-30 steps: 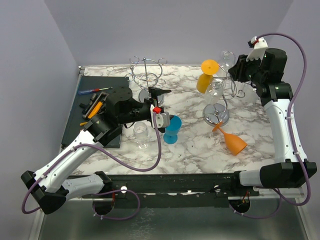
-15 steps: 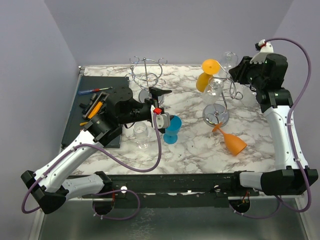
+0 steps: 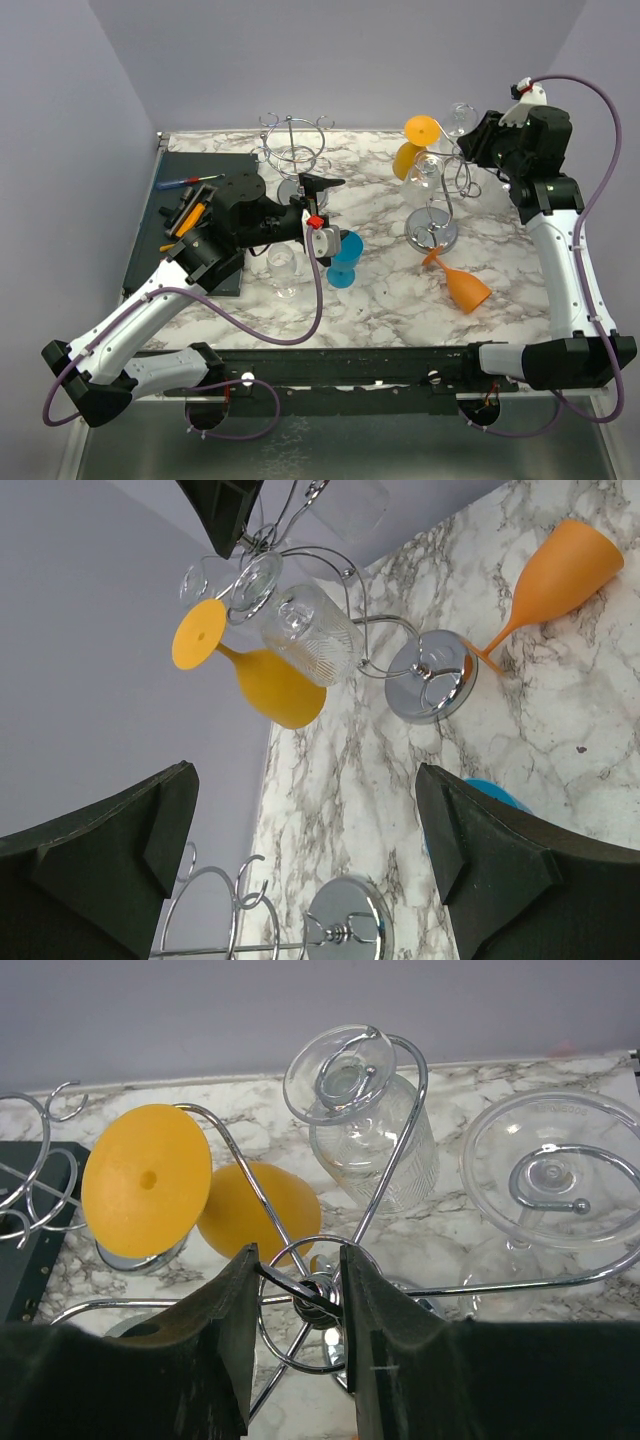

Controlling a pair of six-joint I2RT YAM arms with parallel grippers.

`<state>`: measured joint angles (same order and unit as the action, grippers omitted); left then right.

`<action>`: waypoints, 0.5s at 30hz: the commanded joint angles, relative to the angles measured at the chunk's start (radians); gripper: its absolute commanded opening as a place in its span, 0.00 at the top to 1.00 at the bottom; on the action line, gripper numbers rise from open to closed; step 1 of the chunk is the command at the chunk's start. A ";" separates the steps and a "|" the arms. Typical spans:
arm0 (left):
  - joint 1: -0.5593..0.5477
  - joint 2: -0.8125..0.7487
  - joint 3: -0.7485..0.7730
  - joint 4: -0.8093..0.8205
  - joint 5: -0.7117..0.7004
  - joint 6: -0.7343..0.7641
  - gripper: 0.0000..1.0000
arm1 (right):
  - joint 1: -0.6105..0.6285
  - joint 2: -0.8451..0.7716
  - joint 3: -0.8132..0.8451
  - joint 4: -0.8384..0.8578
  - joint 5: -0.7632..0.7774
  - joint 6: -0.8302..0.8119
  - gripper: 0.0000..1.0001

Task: Place the wine glass upside down on the wine glass rack
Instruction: Adjust the wine rack at the center of the board.

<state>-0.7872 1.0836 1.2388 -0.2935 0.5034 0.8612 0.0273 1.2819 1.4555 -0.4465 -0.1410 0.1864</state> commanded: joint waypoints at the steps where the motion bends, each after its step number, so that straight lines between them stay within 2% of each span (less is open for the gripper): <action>1: -0.006 -0.004 0.027 -0.013 0.000 0.010 0.02 | 0.007 -0.021 0.068 0.032 -0.109 -0.079 0.75; 7: -0.006 -0.008 0.022 -0.013 0.001 0.009 0.02 | 0.008 -0.016 0.135 -0.062 -0.191 -0.257 0.75; 11: -0.005 -0.009 0.023 -0.013 0.001 0.007 0.02 | 0.006 0.003 0.165 -0.108 -0.220 -0.333 0.69; 12: -0.007 -0.008 0.023 -0.013 0.001 0.007 0.02 | 0.005 0.007 0.172 -0.119 -0.231 -0.352 0.64; 14: -0.007 -0.009 0.025 -0.014 0.000 0.007 0.02 | 0.005 0.016 0.188 -0.137 -0.242 -0.376 0.45; 15: -0.007 -0.008 0.025 -0.015 0.000 0.006 0.02 | 0.006 0.019 0.192 -0.139 -0.244 -0.386 0.39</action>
<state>-0.7879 1.0836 1.2392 -0.2939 0.5034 0.8646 0.0269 1.3071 1.5753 -0.6044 -0.3061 -0.1085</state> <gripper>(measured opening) 0.984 0.516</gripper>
